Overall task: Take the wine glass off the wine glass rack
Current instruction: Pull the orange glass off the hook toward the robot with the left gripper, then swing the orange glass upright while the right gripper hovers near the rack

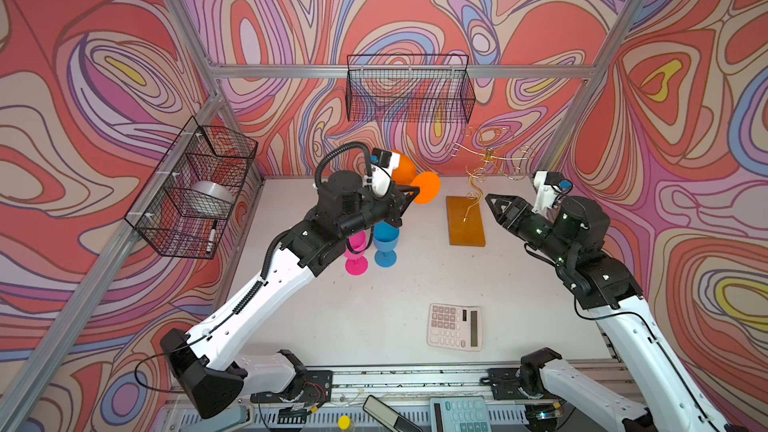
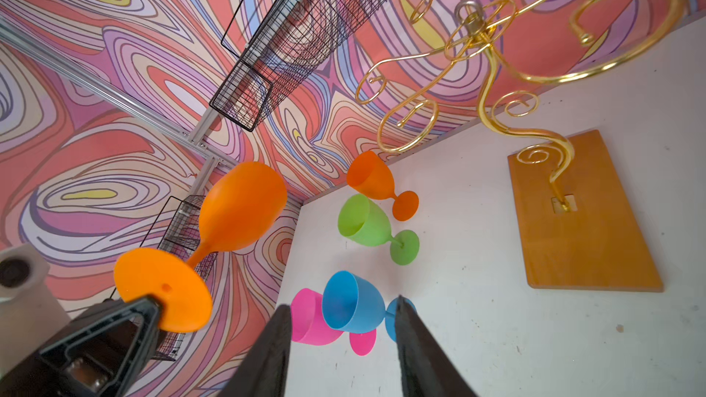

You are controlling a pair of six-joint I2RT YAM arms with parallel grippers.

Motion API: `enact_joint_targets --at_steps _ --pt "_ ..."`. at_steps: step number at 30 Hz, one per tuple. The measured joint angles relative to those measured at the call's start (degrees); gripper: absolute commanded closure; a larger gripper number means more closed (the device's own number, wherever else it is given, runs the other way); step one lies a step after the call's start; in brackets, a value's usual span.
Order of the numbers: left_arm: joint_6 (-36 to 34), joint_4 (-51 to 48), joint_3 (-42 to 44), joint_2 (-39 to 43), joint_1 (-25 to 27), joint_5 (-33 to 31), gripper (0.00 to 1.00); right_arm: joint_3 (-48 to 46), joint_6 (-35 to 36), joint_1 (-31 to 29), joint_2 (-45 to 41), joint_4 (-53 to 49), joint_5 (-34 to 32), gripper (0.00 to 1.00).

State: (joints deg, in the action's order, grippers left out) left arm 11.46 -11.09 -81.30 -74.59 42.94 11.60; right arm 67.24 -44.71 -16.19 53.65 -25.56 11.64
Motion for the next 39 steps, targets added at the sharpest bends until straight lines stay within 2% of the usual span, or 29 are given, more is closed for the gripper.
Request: enact_joint_targets --at_steps 5,12,19,27,39 --pt "-20.3 0.1 2.1 -2.0 8.0 -11.9 1.00 0.4 -6.0 0.0 2.9 1.9 3.5 0.53" --pt "-40.9 11.6 14.3 -2.7 12.1 -22.0 1.00 0.4 -13.1 0.0 4.7 2.9 6.2 0.53" --pt "-57.1 27.0 18.9 -4.8 14.2 -29.4 1.00 1.6 -19.1 0.0 8.1 1.7 9.5 0.54" --pt "-67.3 40.7 21.7 -6.7 14.5 -32.5 1.00 3.0 -22.6 0.0 9.3 0.5 12.5 0.54" --pt "-71.5 49.1 21.8 -10.9 15.6 -33.4 1.00 3.0 -25.1 0.0 12.4 0.6 15.8 0.59"
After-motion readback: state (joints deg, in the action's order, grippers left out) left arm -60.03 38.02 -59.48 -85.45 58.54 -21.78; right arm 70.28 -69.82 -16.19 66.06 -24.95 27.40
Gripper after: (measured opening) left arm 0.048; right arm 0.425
